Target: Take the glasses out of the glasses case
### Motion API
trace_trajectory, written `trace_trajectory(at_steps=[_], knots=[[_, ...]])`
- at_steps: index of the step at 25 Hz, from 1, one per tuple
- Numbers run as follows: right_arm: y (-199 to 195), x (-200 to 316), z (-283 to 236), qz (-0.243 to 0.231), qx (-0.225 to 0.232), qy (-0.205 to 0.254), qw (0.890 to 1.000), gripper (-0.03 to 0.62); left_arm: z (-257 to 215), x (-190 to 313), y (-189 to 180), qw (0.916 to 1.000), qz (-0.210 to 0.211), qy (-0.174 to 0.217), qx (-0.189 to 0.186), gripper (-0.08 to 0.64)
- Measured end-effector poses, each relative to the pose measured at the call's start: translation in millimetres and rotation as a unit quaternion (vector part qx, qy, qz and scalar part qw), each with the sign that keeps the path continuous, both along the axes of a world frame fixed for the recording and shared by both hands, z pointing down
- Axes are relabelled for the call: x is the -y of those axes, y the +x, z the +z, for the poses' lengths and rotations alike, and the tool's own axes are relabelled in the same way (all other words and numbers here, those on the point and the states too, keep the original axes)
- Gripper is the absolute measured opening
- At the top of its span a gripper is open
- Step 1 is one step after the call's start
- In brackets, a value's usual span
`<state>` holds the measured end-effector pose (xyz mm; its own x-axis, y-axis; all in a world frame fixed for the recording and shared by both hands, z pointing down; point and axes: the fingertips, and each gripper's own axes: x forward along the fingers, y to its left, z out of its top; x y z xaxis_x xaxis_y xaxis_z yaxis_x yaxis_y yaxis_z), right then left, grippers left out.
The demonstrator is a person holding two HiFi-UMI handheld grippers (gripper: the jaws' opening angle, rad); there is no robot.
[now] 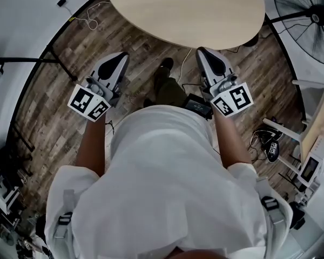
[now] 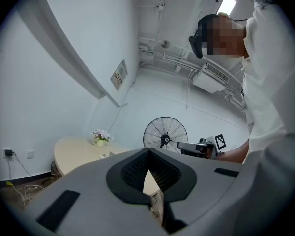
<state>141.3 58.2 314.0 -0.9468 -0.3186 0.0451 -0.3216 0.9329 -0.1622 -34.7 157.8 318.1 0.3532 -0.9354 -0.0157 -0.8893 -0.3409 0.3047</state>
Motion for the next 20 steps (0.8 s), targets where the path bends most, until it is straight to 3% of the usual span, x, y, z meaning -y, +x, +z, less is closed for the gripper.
trace_trajectory(at_steps=[12, 20], knots=[[-36.7, 151.9, 30.4, 0.017, -0.006, -0.035, 0.999, 0.025, 13.6, 155.5, -40.9, 0.9998, -0.003, -0.012, -0.014, 0.012], [-47.9, 228.1, 29.2, 0.020, -0.007, -0.045, 0.999, 0.025, 1.9, 239.7, -52.8, 0.9996, -0.017, 0.007, 0.023, 0.012]])
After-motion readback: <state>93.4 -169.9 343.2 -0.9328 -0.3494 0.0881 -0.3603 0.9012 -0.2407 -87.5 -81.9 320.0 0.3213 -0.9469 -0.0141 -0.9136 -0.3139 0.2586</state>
